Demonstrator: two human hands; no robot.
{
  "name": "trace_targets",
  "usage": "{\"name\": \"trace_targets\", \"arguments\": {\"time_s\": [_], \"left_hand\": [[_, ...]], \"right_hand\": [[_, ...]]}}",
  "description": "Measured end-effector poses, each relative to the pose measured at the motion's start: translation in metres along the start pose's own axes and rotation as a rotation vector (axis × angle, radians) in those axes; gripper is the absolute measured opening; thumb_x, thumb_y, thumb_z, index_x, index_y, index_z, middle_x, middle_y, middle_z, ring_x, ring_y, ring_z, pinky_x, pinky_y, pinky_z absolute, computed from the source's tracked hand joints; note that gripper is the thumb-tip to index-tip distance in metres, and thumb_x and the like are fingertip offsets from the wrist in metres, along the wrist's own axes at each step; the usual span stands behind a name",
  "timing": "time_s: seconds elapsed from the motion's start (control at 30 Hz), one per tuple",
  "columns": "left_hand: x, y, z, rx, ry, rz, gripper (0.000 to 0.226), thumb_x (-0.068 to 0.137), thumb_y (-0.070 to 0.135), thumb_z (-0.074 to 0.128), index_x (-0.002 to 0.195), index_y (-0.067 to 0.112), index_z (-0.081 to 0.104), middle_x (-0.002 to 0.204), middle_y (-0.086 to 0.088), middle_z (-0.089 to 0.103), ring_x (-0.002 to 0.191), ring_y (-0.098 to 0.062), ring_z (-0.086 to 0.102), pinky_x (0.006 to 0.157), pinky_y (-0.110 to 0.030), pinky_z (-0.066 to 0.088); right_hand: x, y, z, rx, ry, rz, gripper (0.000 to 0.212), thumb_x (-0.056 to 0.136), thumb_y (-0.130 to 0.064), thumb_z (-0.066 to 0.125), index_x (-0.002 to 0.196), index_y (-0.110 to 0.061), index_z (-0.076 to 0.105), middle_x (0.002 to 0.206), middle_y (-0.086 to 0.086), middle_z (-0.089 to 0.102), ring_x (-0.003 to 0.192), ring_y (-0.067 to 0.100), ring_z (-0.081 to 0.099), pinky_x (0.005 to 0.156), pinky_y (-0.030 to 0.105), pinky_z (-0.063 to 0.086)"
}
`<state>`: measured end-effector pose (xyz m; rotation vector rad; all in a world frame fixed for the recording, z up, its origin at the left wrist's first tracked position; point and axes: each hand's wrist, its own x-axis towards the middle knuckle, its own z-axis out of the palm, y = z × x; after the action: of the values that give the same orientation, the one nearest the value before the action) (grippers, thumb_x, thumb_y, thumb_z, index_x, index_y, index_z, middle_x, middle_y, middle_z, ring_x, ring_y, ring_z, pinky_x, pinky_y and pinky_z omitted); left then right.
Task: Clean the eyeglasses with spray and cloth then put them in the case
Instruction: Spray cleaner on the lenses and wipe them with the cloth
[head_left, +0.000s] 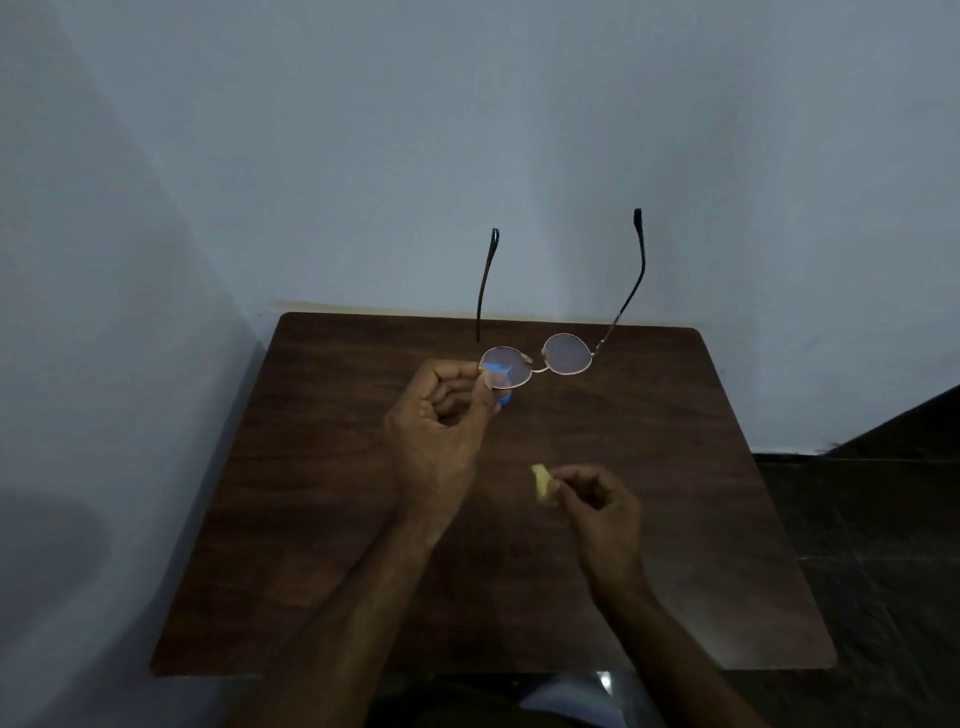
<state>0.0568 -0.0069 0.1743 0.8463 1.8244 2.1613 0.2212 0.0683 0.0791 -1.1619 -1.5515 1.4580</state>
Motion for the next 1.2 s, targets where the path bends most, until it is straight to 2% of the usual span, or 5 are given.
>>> {"name": "trace_targets", "arguments": {"time_s": [0.23, 0.67, 0.87, 1.03, 1.2], "left_hand": [[-0.007, -0.007, -0.004, -0.087, 0.001, -0.127, 0.038, 0.087, 0.041, 0.082, 0.103, 0.009, 0.071, 0.096, -0.014, 0.081, 0.090, -0.031, 0.081, 0.082, -0.048, 0.066], [-0.012, -0.012, 0.003, -0.147, -0.003, -0.224, 0.008, 0.096, 0.002, 0.074, 0.101, 0.007, 0.071, 0.092, -0.014, 0.082, 0.085, -0.031, 0.082, 0.075, -0.034, 0.066], [-0.012, -0.011, 0.002, -0.155, -0.004, -0.251, 0.007, 0.096, 0.002, 0.072, 0.099, 0.009, 0.071, 0.090, -0.012, 0.082, 0.082, -0.028, 0.082, 0.071, -0.029, 0.064], [-0.010, -0.007, -0.003, -0.171, -0.017, -0.262, 0.005, 0.097, 0.004, 0.071, 0.102, 0.004, 0.070, 0.091, -0.014, 0.082, 0.082, -0.030, 0.082, 0.070, -0.031, 0.065], [-0.010, -0.001, -0.003, -0.198, -0.008, -0.298, 0.004, 0.098, 0.002, 0.070, 0.101, 0.003, 0.071, 0.088, -0.013, 0.082, 0.078, -0.027, 0.082, 0.067, -0.026, 0.064]], "right_hand": [[0.005, 0.112, -0.006, -0.254, -0.002, 0.286, 0.019, 0.086, 0.006, 0.071, 0.082, -0.012, 0.073, 0.082, 0.002, 0.075, 0.081, 0.020, 0.072, 0.079, 0.047, 0.059], [-0.007, 0.123, -0.020, -0.542, -0.113, 0.101, 0.011, 0.095, -0.014, 0.071, 0.099, -0.025, 0.073, 0.094, -0.016, 0.070, 0.088, -0.005, 0.062, 0.077, 0.009, 0.042], [-0.032, 0.110, -0.051, -0.542, 0.063, 0.159, 0.008, 0.095, -0.024, 0.071, 0.092, -0.030, 0.068, 0.088, -0.008, 0.070, 0.084, 0.013, 0.068, 0.081, 0.046, 0.059], [-0.037, 0.077, -0.070, -0.534, 0.202, 0.087, 0.020, 0.089, -0.022, 0.080, 0.096, -0.030, 0.063, 0.090, -0.007, 0.068, 0.082, 0.015, 0.068, 0.075, 0.045, 0.060], [-0.004, 0.095, -0.074, -0.465, 0.148, 0.145, 0.084, 0.081, -0.039, 0.088, 0.148, -0.028, 0.040, 0.138, -0.007, 0.053, 0.121, 0.013, 0.055, 0.101, 0.039, 0.049]]}}
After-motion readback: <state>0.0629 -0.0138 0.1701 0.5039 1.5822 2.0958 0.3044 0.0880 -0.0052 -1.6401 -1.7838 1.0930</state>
